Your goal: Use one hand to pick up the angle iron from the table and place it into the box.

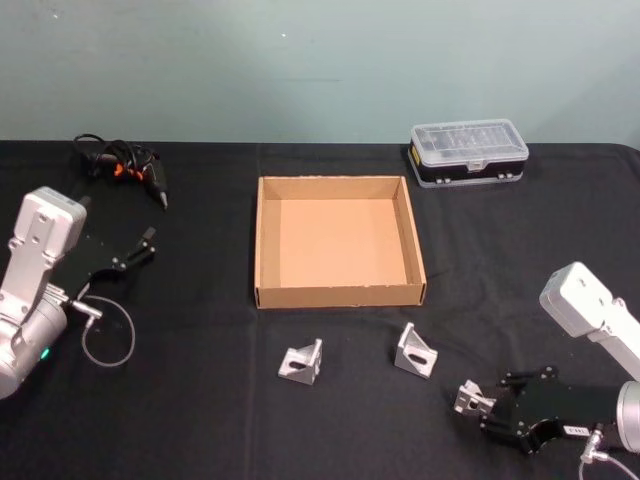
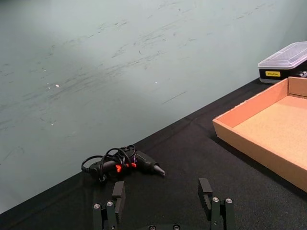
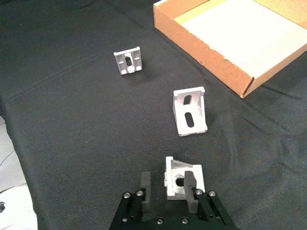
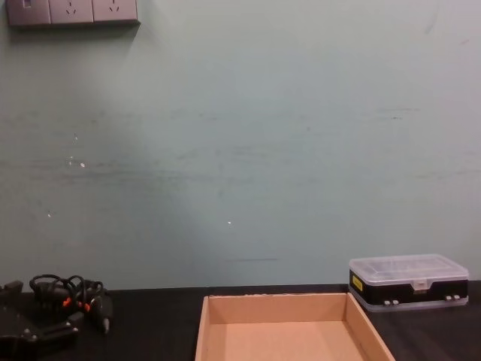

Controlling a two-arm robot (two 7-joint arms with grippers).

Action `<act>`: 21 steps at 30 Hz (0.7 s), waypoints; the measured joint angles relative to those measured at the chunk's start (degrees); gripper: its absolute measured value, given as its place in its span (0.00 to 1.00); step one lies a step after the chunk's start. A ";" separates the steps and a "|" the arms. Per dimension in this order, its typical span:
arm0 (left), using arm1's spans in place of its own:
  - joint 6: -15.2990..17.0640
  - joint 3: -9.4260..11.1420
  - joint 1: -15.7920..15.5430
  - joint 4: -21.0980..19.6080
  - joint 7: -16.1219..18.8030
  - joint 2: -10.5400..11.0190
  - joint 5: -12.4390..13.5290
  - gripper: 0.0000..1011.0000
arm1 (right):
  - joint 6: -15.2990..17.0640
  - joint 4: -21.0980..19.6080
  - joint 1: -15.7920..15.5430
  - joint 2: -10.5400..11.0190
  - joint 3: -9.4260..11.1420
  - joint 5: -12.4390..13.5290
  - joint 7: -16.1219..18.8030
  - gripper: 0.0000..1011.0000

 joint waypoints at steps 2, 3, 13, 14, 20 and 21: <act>0.00 0.00 0.00 0.00 0.00 0.00 0.00 0.99 | -0.11 0.12 -0.06 -0.11 -0.01 0.00 0.01 0.42; 0.00 0.00 0.00 0.00 0.00 0.00 0.00 0.99 | -0.20 0.24 -0.09 -0.23 -0.08 -0.03 0.02 0.36; 0.00 0.00 0.00 0.00 0.00 0.00 0.00 0.99 | -0.61 0.54 -0.08 -0.52 -0.24 -0.42 0.41 0.08; 0.00 0.00 0.00 0.00 0.00 0.00 0.00 0.99 | -0.65 0.54 -0.11 -0.54 -0.23 -0.45 0.44 0.08; 0.00 0.00 0.00 0.00 0.00 0.00 0.00 0.99 | -0.77 0.49 -0.22 -0.56 -0.13 -0.68 0.49 0.08; 0.00 0.00 0.00 0.00 0.00 0.00 0.00 0.99 | -0.78 0.43 -0.27 -0.56 -0.07 -0.70 0.47 0.08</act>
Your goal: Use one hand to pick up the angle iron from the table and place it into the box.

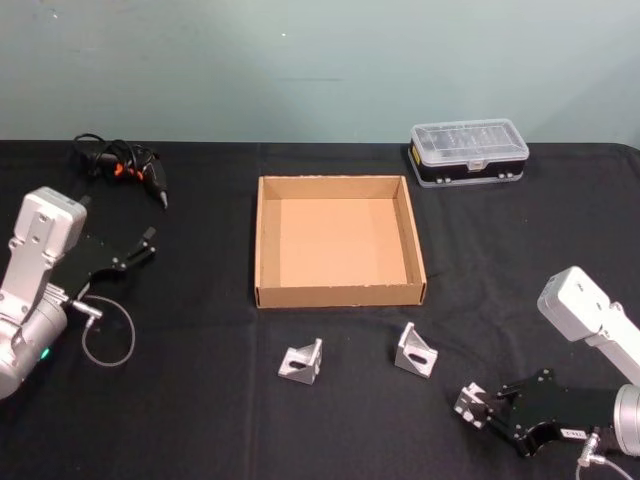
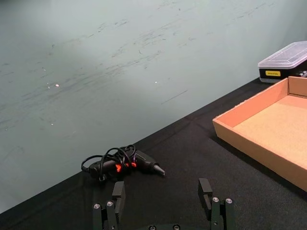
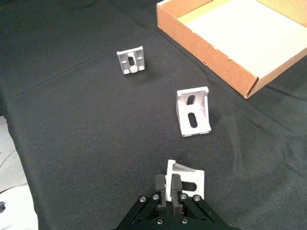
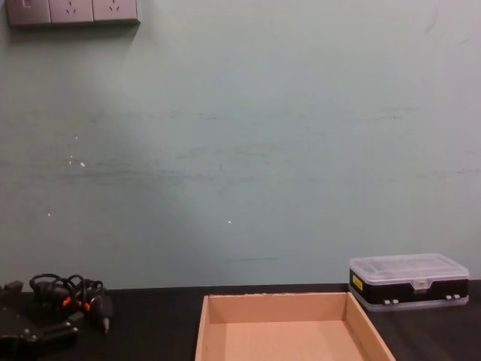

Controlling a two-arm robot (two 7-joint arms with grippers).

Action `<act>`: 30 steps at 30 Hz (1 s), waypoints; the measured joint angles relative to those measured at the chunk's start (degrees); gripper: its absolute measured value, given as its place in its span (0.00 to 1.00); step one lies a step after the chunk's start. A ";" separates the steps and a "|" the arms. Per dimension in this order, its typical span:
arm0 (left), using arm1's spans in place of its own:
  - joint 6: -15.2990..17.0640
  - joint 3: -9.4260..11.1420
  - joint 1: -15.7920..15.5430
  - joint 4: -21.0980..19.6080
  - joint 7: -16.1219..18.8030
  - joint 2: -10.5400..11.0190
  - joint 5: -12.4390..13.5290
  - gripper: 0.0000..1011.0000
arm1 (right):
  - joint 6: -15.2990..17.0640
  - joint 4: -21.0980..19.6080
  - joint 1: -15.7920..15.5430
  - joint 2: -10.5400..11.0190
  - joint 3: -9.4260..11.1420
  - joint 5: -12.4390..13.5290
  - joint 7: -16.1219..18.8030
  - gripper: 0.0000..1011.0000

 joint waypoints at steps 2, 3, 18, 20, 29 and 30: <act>0.00 0.00 0.00 0.00 0.00 0.00 0.00 0.99 | -0.16 -0.32 -0.26 0.05 0.31 -0.02 -0.05 0.08; 0.00 0.00 0.00 0.00 0.00 0.00 0.00 0.99 | -0.23 -0.47 -0.36 0.09 0.47 -0.01 -0.11 0.08; 0.00 0.00 0.00 0.00 0.00 0.00 0.00 0.99 | -1.88 -3.90 1.49 -3.22 5.37 1.50 -4.61 0.08; 0.00 0.00 0.00 0.00 0.00 0.00 0.00 0.99 | -1.73 -3.33 3.59 -5.13 4.95 1.23 -5.18 0.08; 0.00 0.00 0.00 0.00 0.00 0.00 0.00 0.99 | -0.22 2.02 12.66 -12.34 -0.27 -1.73 -5.53 0.08; 0.00 0.00 0.00 0.00 0.00 0.00 0.00 0.99 | -0.02 3.03 13.87 -13.36 -1.19 -2.35 -5.47 0.08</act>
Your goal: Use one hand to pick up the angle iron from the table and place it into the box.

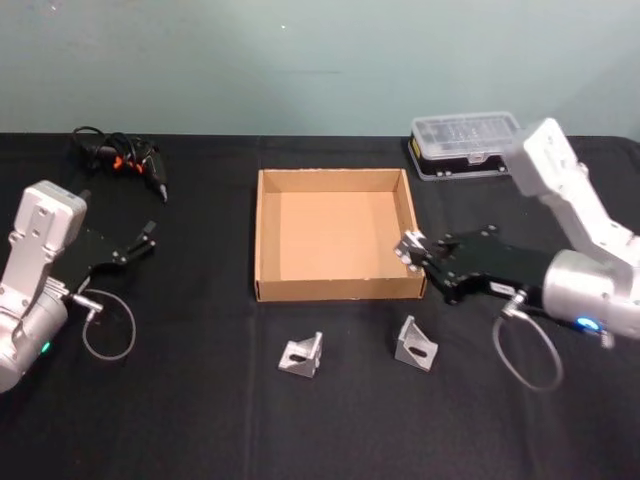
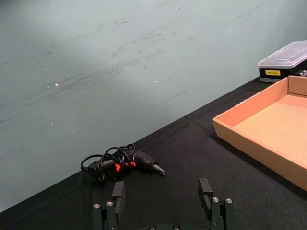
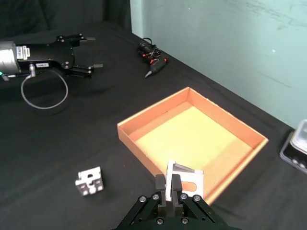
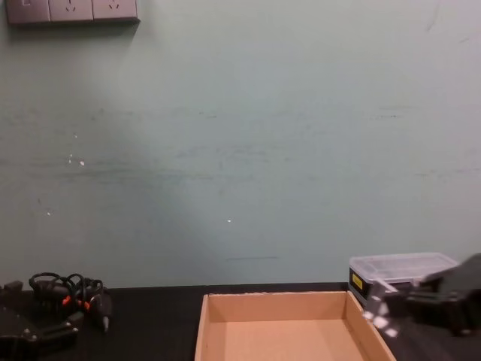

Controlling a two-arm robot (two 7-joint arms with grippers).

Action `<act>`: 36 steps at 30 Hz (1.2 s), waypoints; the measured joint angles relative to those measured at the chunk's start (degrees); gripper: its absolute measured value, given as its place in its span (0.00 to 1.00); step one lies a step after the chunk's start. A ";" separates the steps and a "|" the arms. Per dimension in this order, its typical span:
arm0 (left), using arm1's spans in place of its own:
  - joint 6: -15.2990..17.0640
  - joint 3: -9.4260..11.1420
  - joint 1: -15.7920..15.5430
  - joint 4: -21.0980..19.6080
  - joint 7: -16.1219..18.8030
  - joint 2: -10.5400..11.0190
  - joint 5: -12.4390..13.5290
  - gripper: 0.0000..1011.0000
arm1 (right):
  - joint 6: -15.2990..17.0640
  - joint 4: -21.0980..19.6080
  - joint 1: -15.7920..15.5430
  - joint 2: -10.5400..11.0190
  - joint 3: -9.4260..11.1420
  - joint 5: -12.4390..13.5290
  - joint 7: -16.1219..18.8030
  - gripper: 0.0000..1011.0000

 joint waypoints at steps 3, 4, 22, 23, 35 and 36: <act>0.00 0.00 0.00 0.00 0.00 0.00 0.00 0.99 | 0.36 2.20 2.38 -1.92 -1.71 -1.37 0.20 0.08; 0.00 0.00 0.00 0.00 0.00 0.00 0.00 0.99 | 0.36 2.20 2.38 -1.92 -1.71 -1.37 0.20 0.08; 0.00 0.00 0.00 0.00 0.00 0.00 0.00 0.99 | 1.06 16.92 12.44 -11.37 -6.33 -8.51 0.51 0.08; 0.00 0.00 0.00 0.00 0.00 0.00 0.01 0.99 | 1.07 17.61 12.76 -11.73 -6.44 -8.71 0.52 0.08; 0.00 0.00 0.00 0.00 0.00 0.00 0.01 0.99 | 0.61 25.94 16.27 -16.02 -7.47 -11.43 1.97 0.08; 0.00 0.00 0.00 0.00 0.00 0.00 0.00 0.99 | 0.58 26.34 16.39 -16.20 -7.52 -11.58 2.08 0.08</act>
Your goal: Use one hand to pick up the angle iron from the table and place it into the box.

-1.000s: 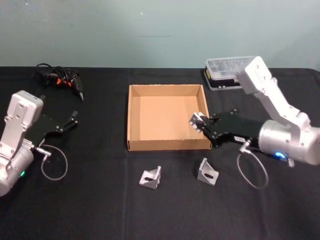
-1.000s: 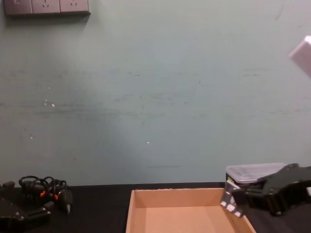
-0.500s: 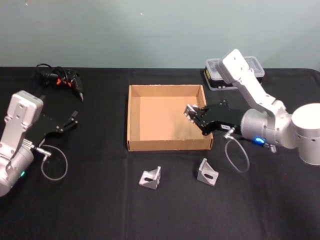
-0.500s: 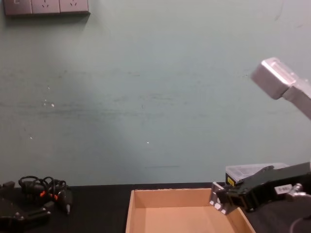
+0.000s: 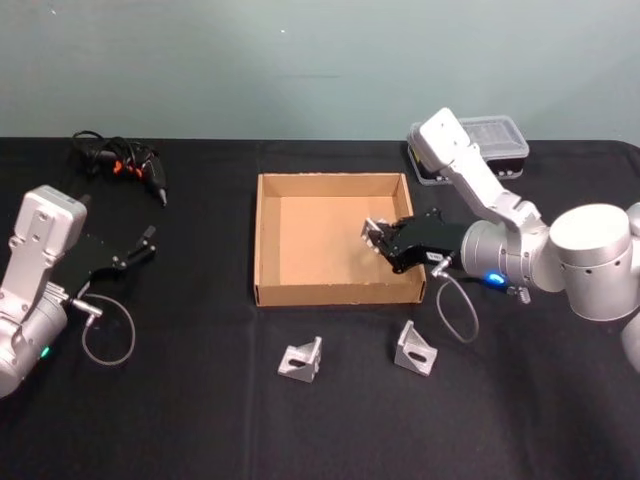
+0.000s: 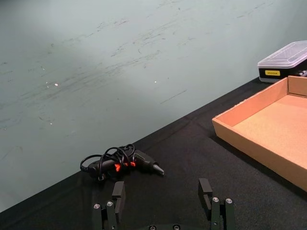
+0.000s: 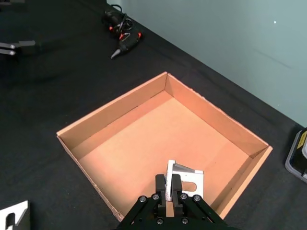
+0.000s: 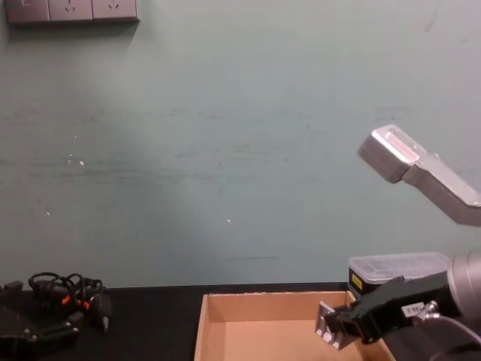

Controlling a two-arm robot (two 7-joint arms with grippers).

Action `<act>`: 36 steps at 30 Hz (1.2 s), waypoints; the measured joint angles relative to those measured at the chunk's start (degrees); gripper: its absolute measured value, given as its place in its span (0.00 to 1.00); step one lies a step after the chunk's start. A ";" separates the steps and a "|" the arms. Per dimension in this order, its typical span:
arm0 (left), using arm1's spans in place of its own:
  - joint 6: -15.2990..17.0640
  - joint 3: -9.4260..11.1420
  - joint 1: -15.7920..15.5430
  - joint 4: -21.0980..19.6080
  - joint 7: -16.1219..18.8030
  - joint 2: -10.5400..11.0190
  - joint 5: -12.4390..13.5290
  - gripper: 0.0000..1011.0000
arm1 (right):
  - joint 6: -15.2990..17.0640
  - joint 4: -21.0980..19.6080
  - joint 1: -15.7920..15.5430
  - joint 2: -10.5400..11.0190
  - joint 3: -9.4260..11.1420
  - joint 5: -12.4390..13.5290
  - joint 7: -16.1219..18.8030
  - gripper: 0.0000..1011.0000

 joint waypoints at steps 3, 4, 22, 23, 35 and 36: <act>0.00 0.00 0.00 0.00 0.00 0.00 0.00 0.99 | -0.23 1.23 0.37 -0.58 -0.24 -0.64 0.37 0.08; 0.00 0.00 0.00 0.00 0.00 0.00 0.00 0.99 | -0.29 1.47 0.41 -0.68 -0.29 -0.75 0.48 0.08; 0.00 0.00 0.00 0.00 0.00 0.00 0.00 0.99 | -1.40 3.95 0.33 -1.83 0.13 -2.95 1.66 0.17; 0.00 0.00 0.00 0.00 0.00 0.00 0.00 0.99 | -1.41 3.96 0.26 -1.88 0.23 -3.11 1.64 0.19; 0.00 0.00 0.00 0.00 0.00 0.00 0.00 0.99 | -2.30 2.80 -0.92 -1.84 2.49 -3.06 1.10 0.58; 0.00 0.00 0.00 0.00 0.00 0.00 0.00 0.99 | -2.44 2.35 -1.24 -1.72 2.92 -2.84 0.95 0.62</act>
